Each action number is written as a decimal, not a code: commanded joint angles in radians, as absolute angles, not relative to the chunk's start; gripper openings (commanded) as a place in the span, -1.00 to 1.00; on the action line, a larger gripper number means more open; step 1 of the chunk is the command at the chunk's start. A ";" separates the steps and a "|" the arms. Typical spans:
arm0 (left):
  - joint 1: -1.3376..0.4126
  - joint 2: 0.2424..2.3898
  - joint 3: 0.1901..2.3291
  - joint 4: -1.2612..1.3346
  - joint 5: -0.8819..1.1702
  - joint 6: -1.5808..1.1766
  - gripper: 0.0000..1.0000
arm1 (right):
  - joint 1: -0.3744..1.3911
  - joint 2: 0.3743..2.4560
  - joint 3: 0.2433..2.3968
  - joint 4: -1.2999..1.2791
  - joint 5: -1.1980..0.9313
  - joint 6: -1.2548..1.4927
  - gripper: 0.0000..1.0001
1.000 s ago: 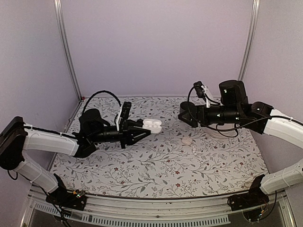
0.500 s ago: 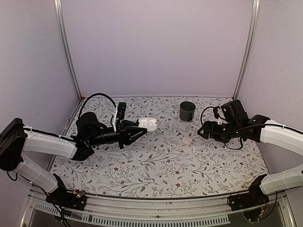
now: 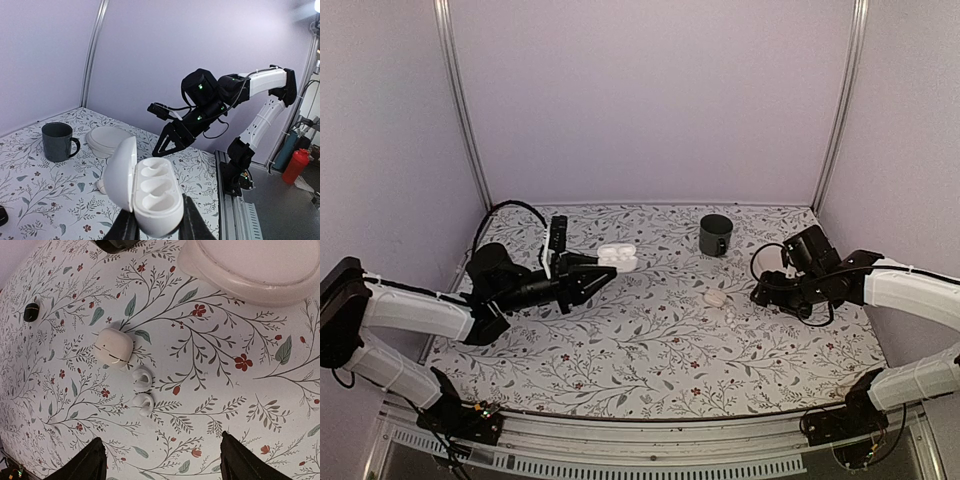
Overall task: Insert the wireless bluetooth earbuds into the charging case
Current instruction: Adjust the right earbud at the center of the board.
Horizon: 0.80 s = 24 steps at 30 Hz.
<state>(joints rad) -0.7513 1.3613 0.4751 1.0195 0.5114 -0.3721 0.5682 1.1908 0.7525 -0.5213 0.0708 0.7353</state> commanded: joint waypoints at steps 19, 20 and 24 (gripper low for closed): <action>-0.690 1.287 0.432 1.061 0.558 -0.403 -1.00 | 0.650 1.517 0.764 -0.364 0.014 0.710 -0.19; -0.690 1.289 0.434 1.062 0.559 -0.406 -1.00 | 0.649 1.531 0.773 -0.364 0.021 0.703 -0.22; -0.690 1.302 0.450 1.057 0.579 -0.412 -1.00 | 0.653 1.567 0.807 -0.364 0.037 0.685 -0.27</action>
